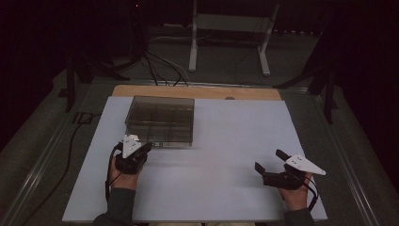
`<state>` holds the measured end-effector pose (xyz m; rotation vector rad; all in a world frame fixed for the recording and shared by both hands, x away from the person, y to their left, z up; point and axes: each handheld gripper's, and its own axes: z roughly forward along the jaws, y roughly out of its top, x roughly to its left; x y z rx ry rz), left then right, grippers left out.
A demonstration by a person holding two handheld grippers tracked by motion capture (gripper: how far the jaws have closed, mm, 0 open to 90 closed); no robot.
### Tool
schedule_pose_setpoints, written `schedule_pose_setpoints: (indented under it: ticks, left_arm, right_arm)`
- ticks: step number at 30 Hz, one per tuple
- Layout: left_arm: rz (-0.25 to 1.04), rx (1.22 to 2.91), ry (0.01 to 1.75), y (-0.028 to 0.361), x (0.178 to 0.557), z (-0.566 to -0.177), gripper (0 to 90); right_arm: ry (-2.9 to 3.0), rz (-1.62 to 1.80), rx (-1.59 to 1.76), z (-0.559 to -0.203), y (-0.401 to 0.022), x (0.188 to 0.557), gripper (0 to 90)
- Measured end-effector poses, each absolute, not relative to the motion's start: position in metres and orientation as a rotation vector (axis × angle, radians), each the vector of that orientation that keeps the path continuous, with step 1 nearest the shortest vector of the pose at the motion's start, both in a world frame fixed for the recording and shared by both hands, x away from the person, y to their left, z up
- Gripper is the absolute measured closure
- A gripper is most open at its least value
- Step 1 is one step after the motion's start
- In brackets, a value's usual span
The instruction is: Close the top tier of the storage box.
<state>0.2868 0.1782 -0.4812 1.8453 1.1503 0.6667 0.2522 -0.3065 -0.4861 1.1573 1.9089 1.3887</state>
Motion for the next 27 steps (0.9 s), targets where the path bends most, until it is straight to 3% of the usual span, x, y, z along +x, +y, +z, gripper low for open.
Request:
schedule_pose_setpoints:
  ticks: [27]
  left_arm:
    - [0.656,1.812,1.179,0.1796,0.2941,-0.4804,90.0]
  right_arm:
    - [1.906,1.389,1.159,-0.4859,-0.307,0.2522,0.0]
